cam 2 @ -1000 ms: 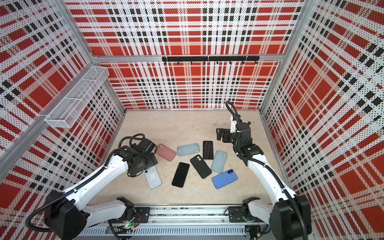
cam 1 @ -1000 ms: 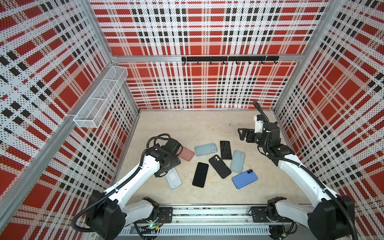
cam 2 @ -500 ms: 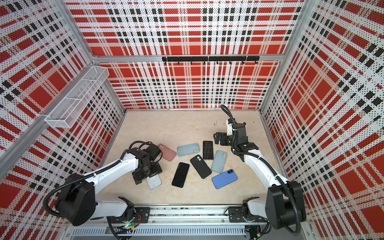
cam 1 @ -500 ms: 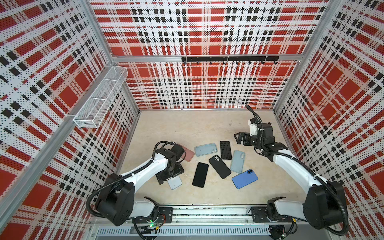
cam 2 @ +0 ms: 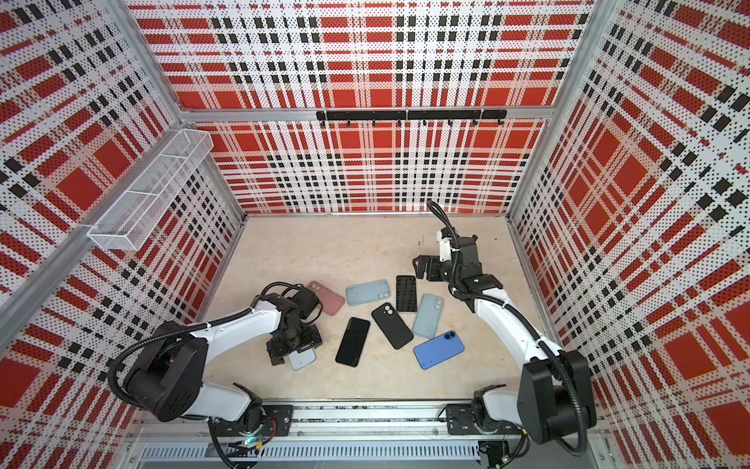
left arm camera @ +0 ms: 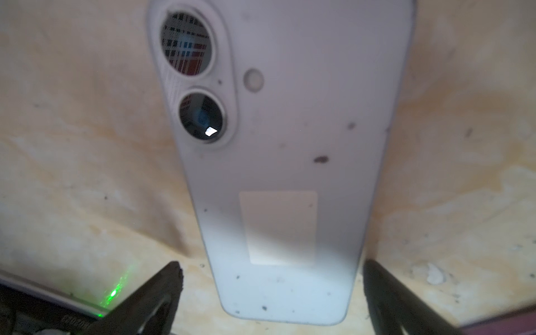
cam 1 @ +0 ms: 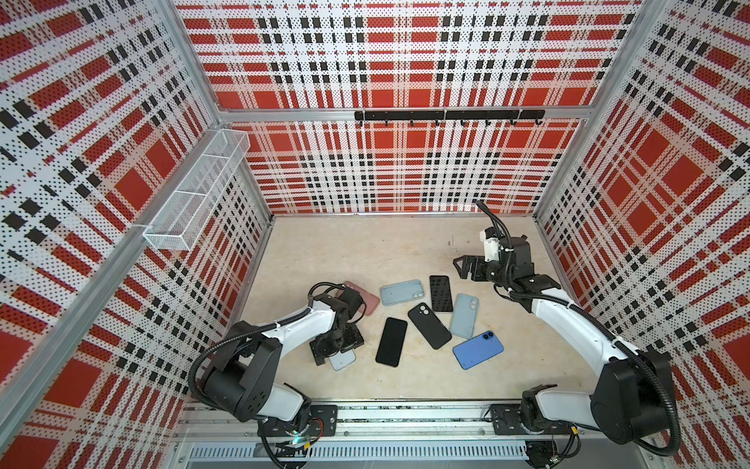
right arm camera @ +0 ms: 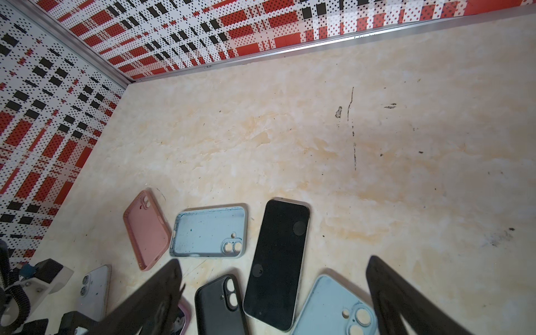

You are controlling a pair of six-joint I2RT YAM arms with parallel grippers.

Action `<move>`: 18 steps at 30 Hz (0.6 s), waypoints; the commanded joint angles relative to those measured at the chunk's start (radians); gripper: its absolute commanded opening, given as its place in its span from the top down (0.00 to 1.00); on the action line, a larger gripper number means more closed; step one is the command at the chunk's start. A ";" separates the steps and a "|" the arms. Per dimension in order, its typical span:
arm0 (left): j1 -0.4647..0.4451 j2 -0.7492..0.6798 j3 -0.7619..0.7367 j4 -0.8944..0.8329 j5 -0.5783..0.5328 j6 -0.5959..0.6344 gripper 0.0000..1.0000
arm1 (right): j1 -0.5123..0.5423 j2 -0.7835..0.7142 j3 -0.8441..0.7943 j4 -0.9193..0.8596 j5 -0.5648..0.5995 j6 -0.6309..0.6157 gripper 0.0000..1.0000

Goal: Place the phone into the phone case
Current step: 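Grasp the white phone with the left gripper while the right gripper moves inward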

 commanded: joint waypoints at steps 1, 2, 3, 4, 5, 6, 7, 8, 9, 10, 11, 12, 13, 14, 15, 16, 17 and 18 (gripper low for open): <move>-0.005 -0.002 -0.037 0.052 0.018 -0.008 0.07 | 0.008 0.010 0.040 0.017 -0.005 -0.011 0.00; -0.006 -0.003 -0.043 0.063 0.020 -0.007 0.08 | 0.008 0.010 0.042 0.017 -0.006 -0.010 0.00; -0.005 -0.001 -0.047 0.070 0.020 -0.007 0.11 | 0.008 0.010 0.043 0.018 -0.006 -0.010 0.00; -0.005 0.002 -0.050 0.076 0.019 -0.006 0.13 | 0.008 0.008 0.045 0.017 -0.006 -0.008 0.00; -0.005 0.008 -0.052 0.080 0.018 -0.005 0.16 | 0.010 0.007 0.044 0.016 -0.005 -0.006 0.00; -0.004 0.011 -0.053 0.080 0.018 -0.004 0.19 | 0.010 0.007 0.046 0.016 -0.005 -0.007 0.00; -0.005 0.015 -0.054 0.080 0.012 -0.001 0.21 | 0.010 0.003 0.045 0.014 -0.005 -0.005 0.00; -0.005 0.017 -0.055 0.079 0.006 0.003 0.24 | 0.009 0.002 0.044 0.013 -0.002 -0.006 0.00; -0.006 0.018 -0.055 0.078 0.000 0.005 0.28 | 0.010 0.001 0.043 0.012 0.002 -0.005 0.00; -0.006 0.017 -0.057 0.076 -0.006 0.007 0.31 | 0.010 0.002 0.045 0.008 0.006 -0.004 0.00; -0.007 0.013 -0.057 0.075 -0.011 0.010 0.34 | 0.011 0.005 0.047 0.002 0.007 -0.006 0.00; -0.008 0.010 -0.055 0.071 -0.020 0.012 0.36 | 0.010 0.010 0.051 -0.007 0.008 -0.005 0.00; -0.013 0.004 -0.053 0.062 -0.037 0.014 0.38 | 0.010 0.018 0.056 -0.012 0.005 -0.006 0.00; -0.019 -0.001 -0.047 0.052 -0.054 0.016 0.38 | 0.010 0.027 0.063 -0.020 -0.002 -0.005 0.00; -0.026 -0.007 -0.040 0.042 -0.072 0.020 0.39 | 0.010 0.038 0.070 -0.028 -0.013 -0.005 0.00; -0.037 -0.015 -0.031 0.026 -0.098 0.021 0.39 | 0.009 0.050 0.078 -0.034 -0.026 -0.005 0.00; -0.047 -0.023 -0.022 0.012 -0.123 0.022 0.40 | 0.010 0.059 0.083 -0.038 -0.040 -0.006 0.00; -0.061 -0.029 -0.012 0.002 -0.144 0.030 0.40 | 0.009 0.070 0.089 -0.040 -0.052 -0.005 0.00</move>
